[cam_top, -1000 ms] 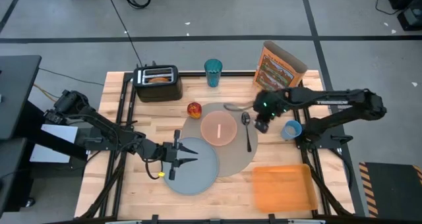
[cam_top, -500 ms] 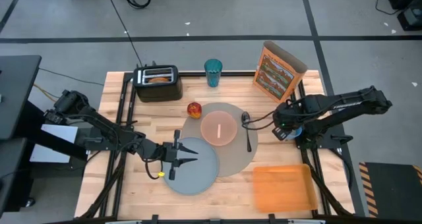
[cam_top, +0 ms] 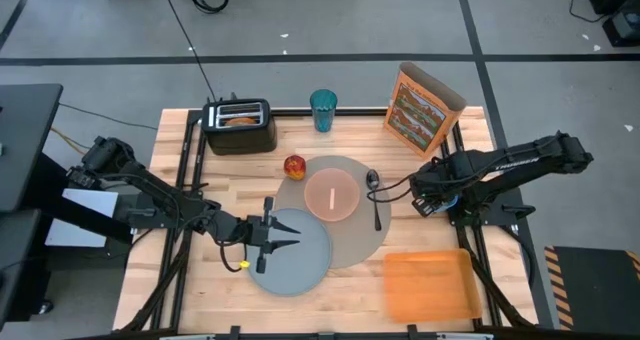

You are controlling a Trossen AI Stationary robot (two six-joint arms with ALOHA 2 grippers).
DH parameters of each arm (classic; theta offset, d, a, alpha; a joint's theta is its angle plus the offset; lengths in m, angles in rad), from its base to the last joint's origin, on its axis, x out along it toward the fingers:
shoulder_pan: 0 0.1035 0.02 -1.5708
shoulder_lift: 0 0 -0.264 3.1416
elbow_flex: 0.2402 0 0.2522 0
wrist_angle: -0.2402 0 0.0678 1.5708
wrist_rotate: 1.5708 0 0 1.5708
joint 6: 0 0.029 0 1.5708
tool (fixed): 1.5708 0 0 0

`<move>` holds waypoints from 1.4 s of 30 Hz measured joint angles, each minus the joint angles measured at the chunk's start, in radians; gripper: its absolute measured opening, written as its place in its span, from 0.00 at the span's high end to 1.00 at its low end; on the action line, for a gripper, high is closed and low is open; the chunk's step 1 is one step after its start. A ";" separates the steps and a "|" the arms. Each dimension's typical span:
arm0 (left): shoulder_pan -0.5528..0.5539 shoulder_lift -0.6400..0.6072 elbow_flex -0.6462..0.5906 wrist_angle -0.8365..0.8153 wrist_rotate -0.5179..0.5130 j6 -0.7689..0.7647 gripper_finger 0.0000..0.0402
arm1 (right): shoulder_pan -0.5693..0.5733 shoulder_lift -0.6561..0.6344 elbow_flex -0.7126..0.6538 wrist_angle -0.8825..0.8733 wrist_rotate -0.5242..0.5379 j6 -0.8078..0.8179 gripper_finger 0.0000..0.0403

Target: Arrange a breakfast setting

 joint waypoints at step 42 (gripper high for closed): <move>0.034 0.000 0.000 0.019 0.000 -0.007 0.74 | -0.170 0.326 0.516 0.105 0.108 -0.625 0.96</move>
